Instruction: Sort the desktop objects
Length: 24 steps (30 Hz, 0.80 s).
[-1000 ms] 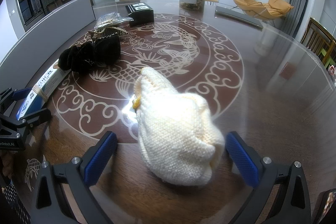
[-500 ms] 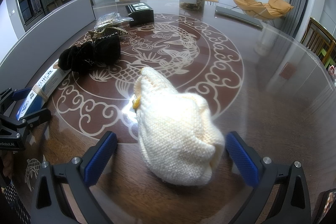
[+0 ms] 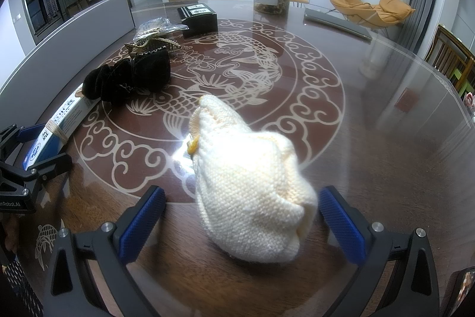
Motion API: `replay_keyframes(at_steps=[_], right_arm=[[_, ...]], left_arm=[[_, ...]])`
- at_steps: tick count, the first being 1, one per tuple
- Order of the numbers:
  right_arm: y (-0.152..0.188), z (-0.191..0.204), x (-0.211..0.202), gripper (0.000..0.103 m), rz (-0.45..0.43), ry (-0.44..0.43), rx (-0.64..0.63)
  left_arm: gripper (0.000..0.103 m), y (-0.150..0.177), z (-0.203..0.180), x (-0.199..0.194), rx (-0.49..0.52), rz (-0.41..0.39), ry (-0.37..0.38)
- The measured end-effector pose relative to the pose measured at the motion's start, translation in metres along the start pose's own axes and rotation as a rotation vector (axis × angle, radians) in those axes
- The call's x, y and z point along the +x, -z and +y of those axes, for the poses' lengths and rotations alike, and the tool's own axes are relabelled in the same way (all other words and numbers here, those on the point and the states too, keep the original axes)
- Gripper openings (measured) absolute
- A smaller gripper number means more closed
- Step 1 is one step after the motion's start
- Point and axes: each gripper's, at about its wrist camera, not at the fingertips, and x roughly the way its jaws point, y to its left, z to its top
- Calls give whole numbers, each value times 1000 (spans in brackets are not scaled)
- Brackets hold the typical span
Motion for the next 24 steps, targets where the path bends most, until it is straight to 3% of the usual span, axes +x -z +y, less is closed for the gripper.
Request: replay_keyframes(at_steps=[15, 21, 22, 23, 24], right_arm=[[0, 0, 0, 103, -1, -2, 1], [0, -1, -1, 103, -4, -10, 7], [0, -1, -1, 103, -4, -10, 6], [0, -1, -1, 103, -5, -10, 7], [0, -1, -1, 103, -5, -11, 7]], left_arm=[[103, 7, -1, -7, 28, 7, 17], [102, -7, 1, -1, 56, 82, 34], [95, -8, 2, 0, 53, 81, 31], [66, -9, 3, -3, 47, 57, 27], [44, -12, 3, -6, 47, 38, 23]])
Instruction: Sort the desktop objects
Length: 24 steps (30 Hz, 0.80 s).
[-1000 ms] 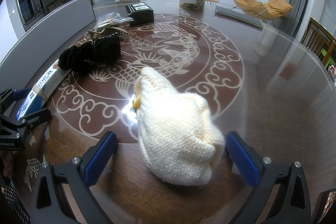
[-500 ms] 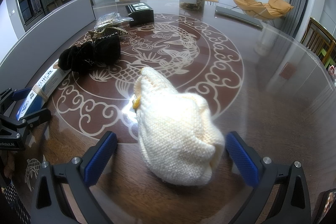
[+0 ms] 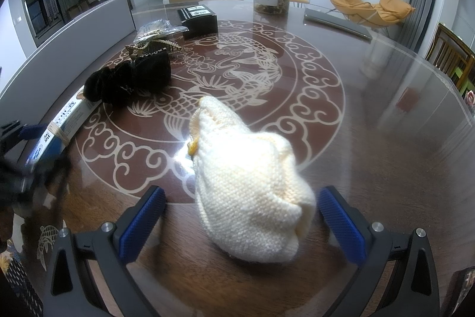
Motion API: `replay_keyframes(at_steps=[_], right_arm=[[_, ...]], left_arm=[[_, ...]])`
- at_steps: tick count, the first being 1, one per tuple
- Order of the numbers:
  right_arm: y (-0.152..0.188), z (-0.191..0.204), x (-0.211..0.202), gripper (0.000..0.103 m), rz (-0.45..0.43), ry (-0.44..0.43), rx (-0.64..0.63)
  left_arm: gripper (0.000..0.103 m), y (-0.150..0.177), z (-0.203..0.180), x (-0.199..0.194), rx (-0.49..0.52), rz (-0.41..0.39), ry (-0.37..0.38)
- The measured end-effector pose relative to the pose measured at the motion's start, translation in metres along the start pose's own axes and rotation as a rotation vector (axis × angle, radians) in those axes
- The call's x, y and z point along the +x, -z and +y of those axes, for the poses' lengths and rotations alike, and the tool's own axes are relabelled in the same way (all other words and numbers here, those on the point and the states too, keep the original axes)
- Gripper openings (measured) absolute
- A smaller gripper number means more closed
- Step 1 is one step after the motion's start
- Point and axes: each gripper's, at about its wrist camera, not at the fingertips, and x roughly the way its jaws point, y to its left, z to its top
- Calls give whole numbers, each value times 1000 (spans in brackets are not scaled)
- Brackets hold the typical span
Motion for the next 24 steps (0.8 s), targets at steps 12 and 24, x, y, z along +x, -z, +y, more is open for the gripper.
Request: replay_keyframes(at_steps=[12, 24], right_arm=[[-4, -17, -12, 103, 42, -188, 6], [-8, -8, -47, 39, 60, -175, 7]], left_arm=[[43, 33, -2, -22, -7, -29, 22], [43, 49, 9, -49, -60, -70, 77]])
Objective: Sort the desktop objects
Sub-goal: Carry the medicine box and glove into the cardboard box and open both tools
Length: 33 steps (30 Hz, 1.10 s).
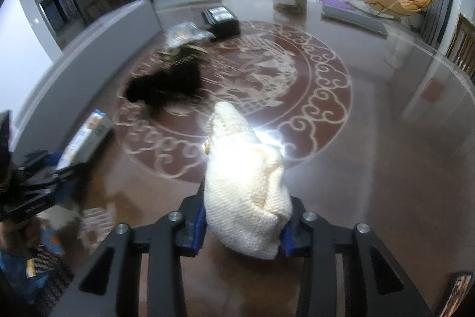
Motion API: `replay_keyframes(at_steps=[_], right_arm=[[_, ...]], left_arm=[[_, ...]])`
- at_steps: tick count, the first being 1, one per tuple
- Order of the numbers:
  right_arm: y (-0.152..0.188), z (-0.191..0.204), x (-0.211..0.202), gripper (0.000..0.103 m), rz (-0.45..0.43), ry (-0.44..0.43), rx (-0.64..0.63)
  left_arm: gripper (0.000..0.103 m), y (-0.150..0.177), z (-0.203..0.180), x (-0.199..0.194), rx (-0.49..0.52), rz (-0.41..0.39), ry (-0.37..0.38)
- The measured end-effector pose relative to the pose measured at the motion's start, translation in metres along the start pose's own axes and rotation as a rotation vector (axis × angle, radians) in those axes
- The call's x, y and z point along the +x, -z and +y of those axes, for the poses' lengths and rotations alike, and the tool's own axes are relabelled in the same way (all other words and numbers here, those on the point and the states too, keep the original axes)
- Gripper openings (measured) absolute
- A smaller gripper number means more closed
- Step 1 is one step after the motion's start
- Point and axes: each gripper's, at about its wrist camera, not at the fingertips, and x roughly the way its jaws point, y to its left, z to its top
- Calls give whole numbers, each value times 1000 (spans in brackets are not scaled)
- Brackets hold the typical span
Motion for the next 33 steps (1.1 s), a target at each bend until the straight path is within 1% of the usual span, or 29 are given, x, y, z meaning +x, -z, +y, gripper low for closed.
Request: replay_keyframes(at_steps=[4, 7, 11, 12, 14, 16, 18, 20, 23, 25, 28, 29, 30, 31, 32, 33], right_arm=[[-1, 15, -23, 39, -23, -10, -37], [-15, 37, -35, 39, -57, -11, -86], [-46, 82, -49, 39, -118, -64, -147], [-59, 102, -51, 39, -139, -87, -175], [-77, 132, -50, 40, -159, -121, -212], [-99, 172, -47, 40, -180, -172, -255], [-121, 215, -39, 40, -194, -229, -299], [-136, 249, -29, 40, -198, -266, -330], [-162, 302, -5, 40, -196, -298, -381], [-179, 334, 22, 40, -163, -317, -392], [-194, 365, 60, 41, -107, -323, -409], [-196, 372, 71, 41, -88, -320, -415], [-197, 379, 85, 43, -59, -321, -414], [-198, 383, 97, 46, -32, -314, -408], [-198, 385, 106, 61, -18, -298, -398], [-198, 384, 113, 71, -16, -285, -382]], left_arm=[[43, -7, -3, -25, -18, -52, 48], [43, -18, 4, -52, -46, -105, 84], [43, -34, 32, -92, -111, -176, 122], [43, -39, 47, -106, -130, -195, 126], [43, -45, 68, -124, -151, -216, 119], [43, -52, 98, -142, -172, -233, 84], [43, -59, 132, -154, -185, -242, 28], [44, -68, 166, -157, -199, -228, -41], [44, -82, 222, -145, -238, -171, -111], [43, -88, 245, -133, -250, -137, -152], [43, -92, 281, -104, -272, -59, -213], [44, -93, 287, -97, -278, -39, -220], [44, -92, 297, -85, -291, -3, -231], [45, -91, 306, -74, -308, 41, -246], [45, -90, 311, -67, -320, 67, -258], [46, -86, 318, -58, -340, 106, -278]])
